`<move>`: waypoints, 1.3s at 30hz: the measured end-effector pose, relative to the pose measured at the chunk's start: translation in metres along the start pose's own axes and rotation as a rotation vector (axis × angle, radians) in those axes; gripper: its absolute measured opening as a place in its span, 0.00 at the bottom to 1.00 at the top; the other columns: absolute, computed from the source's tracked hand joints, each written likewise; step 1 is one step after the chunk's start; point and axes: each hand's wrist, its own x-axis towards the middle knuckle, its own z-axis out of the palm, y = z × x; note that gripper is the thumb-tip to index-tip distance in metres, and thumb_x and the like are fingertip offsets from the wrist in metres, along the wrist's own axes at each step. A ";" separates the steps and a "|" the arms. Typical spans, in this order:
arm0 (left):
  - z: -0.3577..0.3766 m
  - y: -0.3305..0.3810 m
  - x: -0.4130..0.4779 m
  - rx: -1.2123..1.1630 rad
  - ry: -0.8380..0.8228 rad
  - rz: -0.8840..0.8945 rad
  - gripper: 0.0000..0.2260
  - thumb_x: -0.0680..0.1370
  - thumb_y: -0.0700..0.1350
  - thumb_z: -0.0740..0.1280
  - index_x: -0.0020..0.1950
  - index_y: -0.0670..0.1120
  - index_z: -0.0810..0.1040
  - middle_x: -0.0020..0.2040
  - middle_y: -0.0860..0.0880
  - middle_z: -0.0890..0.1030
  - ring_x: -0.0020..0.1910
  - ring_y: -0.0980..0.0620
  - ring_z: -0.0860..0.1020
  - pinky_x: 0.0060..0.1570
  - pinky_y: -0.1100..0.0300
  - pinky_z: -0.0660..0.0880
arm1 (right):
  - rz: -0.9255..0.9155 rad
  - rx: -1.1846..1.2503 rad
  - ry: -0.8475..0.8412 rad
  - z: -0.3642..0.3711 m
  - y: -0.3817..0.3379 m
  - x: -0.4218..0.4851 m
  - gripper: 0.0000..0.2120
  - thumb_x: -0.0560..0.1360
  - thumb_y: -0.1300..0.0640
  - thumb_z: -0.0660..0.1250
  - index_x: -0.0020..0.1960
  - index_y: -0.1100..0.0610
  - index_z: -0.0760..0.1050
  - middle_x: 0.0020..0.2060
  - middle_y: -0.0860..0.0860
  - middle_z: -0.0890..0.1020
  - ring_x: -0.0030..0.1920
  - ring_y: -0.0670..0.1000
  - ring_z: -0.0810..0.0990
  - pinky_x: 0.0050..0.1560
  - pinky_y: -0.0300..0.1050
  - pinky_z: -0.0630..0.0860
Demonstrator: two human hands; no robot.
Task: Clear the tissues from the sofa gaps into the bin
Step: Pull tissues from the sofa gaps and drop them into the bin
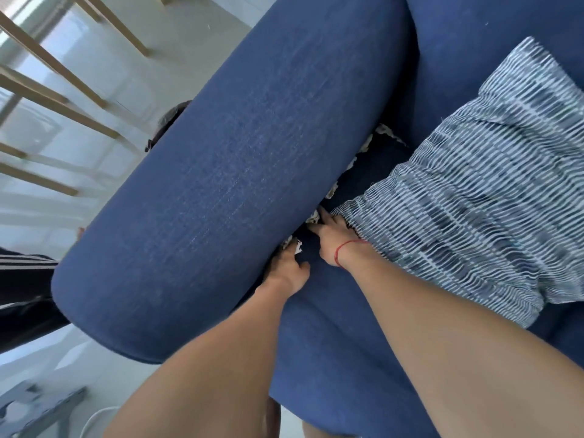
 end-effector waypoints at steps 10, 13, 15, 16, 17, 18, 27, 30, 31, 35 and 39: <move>-0.007 0.004 -0.006 0.085 0.085 -0.068 0.23 0.79 0.44 0.61 0.75 0.47 0.66 0.73 0.47 0.69 0.72 0.46 0.67 0.73 0.57 0.62 | 0.005 0.138 0.295 -0.002 0.000 -0.012 0.12 0.76 0.66 0.63 0.58 0.66 0.76 0.59 0.61 0.77 0.61 0.60 0.75 0.58 0.50 0.76; -0.007 0.013 -0.020 0.138 0.193 -0.057 0.20 0.78 0.44 0.63 0.70 0.46 0.72 0.67 0.44 0.75 0.66 0.44 0.73 0.68 0.58 0.68 | 0.075 0.235 0.373 -0.008 0.001 -0.029 0.11 0.77 0.57 0.65 0.52 0.64 0.79 0.51 0.61 0.81 0.52 0.61 0.81 0.49 0.49 0.77; -0.010 0.021 -0.031 0.152 0.258 -0.023 0.12 0.78 0.42 0.64 0.60 0.43 0.79 0.58 0.43 0.81 0.58 0.42 0.78 0.58 0.57 0.75 | 0.109 0.272 0.402 -0.014 0.002 -0.040 0.10 0.76 0.57 0.66 0.46 0.63 0.81 0.46 0.60 0.83 0.49 0.61 0.82 0.46 0.47 0.77; -0.011 0.024 -0.035 0.140 0.288 -0.007 0.08 0.77 0.41 0.64 0.53 0.42 0.81 0.52 0.42 0.83 0.53 0.40 0.80 0.53 0.56 0.77 | 0.121 0.288 0.416 -0.018 0.002 -0.045 0.09 0.76 0.57 0.66 0.43 0.62 0.80 0.44 0.59 0.83 0.48 0.61 0.83 0.45 0.47 0.77; -0.013 0.027 -0.040 0.118 0.315 0.006 0.06 0.76 0.40 0.63 0.47 0.41 0.80 0.48 0.42 0.83 0.48 0.40 0.81 0.48 0.55 0.78 | 0.128 0.306 0.437 -0.022 0.003 -0.049 0.07 0.76 0.58 0.66 0.42 0.60 0.80 0.42 0.58 0.83 0.48 0.60 0.83 0.45 0.47 0.78; -0.014 0.030 -0.044 0.094 0.333 0.012 0.06 0.76 0.41 0.62 0.45 0.41 0.78 0.45 0.42 0.83 0.46 0.40 0.81 0.46 0.54 0.79 | 0.129 0.330 0.455 -0.026 0.004 -0.053 0.05 0.76 0.60 0.66 0.43 0.59 0.79 0.42 0.57 0.83 0.49 0.60 0.83 0.46 0.47 0.78; -0.036 0.056 -0.085 -0.107 0.341 0.159 0.08 0.77 0.44 0.60 0.56 0.50 0.67 0.46 0.48 0.82 0.42 0.48 0.79 0.36 0.56 0.74 | 0.173 0.400 0.423 -0.050 -0.005 -0.087 0.10 0.78 0.63 0.60 0.54 0.64 0.78 0.57 0.59 0.77 0.59 0.60 0.77 0.60 0.50 0.76; -0.051 0.066 -0.102 -0.086 0.350 0.180 0.07 0.76 0.46 0.64 0.50 0.44 0.73 0.42 0.47 0.80 0.38 0.50 0.75 0.32 0.60 0.71 | 0.229 0.563 0.475 -0.062 -0.014 -0.105 0.07 0.78 0.61 0.59 0.47 0.61 0.74 0.50 0.58 0.78 0.51 0.60 0.78 0.51 0.48 0.75; -0.057 0.069 -0.106 -0.071 0.354 0.198 0.06 0.76 0.45 0.65 0.46 0.42 0.74 0.40 0.46 0.80 0.37 0.48 0.74 0.34 0.59 0.71 | 0.248 0.623 0.498 -0.067 -0.018 -0.111 0.06 0.77 0.61 0.59 0.47 0.61 0.74 0.46 0.57 0.77 0.48 0.59 0.78 0.48 0.48 0.74; -0.091 0.084 -0.130 -0.110 0.402 0.258 0.09 0.76 0.43 0.63 0.39 0.39 0.74 0.32 0.49 0.74 0.33 0.48 0.68 0.29 0.60 0.65 | 0.217 0.730 0.601 -0.097 -0.033 -0.129 0.08 0.74 0.62 0.65 0.46 0.64 0.82 0.46 0.58 0.84 0.48 0.59 0.82 0.46 0.43 0.75; -0.134 0.098 -0.148 -0.148 0.491 0.303 0.11 0.78 0.43 0.63 0.40 0.37 0.76 0.31 0.50 0.75 0.29 0.52 0.70 0.27 0.62 0.65 | 0.130 0.792 0.671 -0.128 -0.060 -0.137 0.07 0.73 0.60 0.68 0.47 0.61 0.84 0.49 0.57 0.85 0.49 0.58 0.83 0.46 0.40 0.75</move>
